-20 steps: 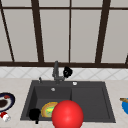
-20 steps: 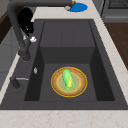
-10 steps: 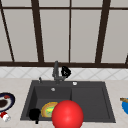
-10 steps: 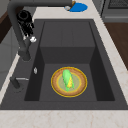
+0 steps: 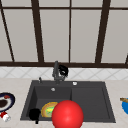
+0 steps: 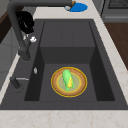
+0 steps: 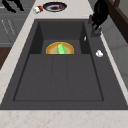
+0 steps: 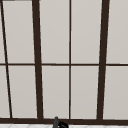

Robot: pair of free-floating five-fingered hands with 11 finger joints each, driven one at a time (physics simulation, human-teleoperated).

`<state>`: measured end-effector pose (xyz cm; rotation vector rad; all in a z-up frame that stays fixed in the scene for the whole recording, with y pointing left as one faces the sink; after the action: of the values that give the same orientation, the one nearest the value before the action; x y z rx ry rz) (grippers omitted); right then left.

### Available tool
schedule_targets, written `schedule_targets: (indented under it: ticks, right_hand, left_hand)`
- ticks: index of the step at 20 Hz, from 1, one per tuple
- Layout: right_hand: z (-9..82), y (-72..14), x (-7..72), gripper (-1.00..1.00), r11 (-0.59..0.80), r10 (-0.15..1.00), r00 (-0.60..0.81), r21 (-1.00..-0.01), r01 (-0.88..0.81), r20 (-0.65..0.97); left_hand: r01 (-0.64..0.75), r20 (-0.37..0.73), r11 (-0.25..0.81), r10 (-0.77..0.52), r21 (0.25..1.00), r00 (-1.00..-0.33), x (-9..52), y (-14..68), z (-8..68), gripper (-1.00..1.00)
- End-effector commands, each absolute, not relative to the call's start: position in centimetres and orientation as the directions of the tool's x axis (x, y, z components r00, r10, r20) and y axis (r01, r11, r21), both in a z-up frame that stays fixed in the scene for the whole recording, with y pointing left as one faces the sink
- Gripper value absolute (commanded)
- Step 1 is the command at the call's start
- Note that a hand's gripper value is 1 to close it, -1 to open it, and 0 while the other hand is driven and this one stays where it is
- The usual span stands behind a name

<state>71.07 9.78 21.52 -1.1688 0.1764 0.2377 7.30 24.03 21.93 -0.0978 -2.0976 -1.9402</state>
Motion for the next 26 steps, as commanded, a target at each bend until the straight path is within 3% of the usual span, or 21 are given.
schedule_targets:
  ticks: [1, 10, 13, 14, 20, 26]
  right_hand:
    - [21.7, 12.9, 72.8, 1.00, 0.352, 0.088, 0.966, -0.900, -0.258, -0.243]
    - [21.8, 13.7, 72.1, 1.00, 0.002, -0.225, 0.934, -0.958, -0.286, -0.279]
    - [21.3, 11.2, 71.5, 1.00, 0.076, -0.233, 0.922, -0.951, -0.300, -0.310]
    - [21.6, 10.8, 71.3, -1.00, 0.089, -0.261, 0.920, -0.956, -0.280, -0.294]
    - [21.2, 10.2, 71.1, -1.00, 0.080, -0.267, 0.915, -0.953, -0.292, -0.303]
    - [21.8, 9.2, 70.7, -1.00, 0.093, -0.155, 0.940, -0.951, -0.294, -0.305]
  left_hand:
    - [0.238, 0.250, 0.095, -0.140, 0.967, -0.958, 7.3, 24.0, 21.9, 0.00]
    - [0.238, 0.250, 0.095, -0.140, 0.967, -0.958, 7.3, 24.0, 21.9, 0.00]
    - [0.238, 0.250, 0.095, -0.140, 0.967, -0.958, 7.3, 24.0, 21.9, 0.00]
    - [0.238, 0.250, 0.095, -0.140, 0.967, -0.958, 7.3, 24.0, 21.9, 0.00]
    - [0.238, 0.250, 0.095, -0.140, 0.967, -0.958, 7.3, 24.0, 21.9, 0.00]
    - [0.238, 0.250, 0.095, -0.140, 0.967, -0.958, 7.3, 24.0, 21.9, 0.00]
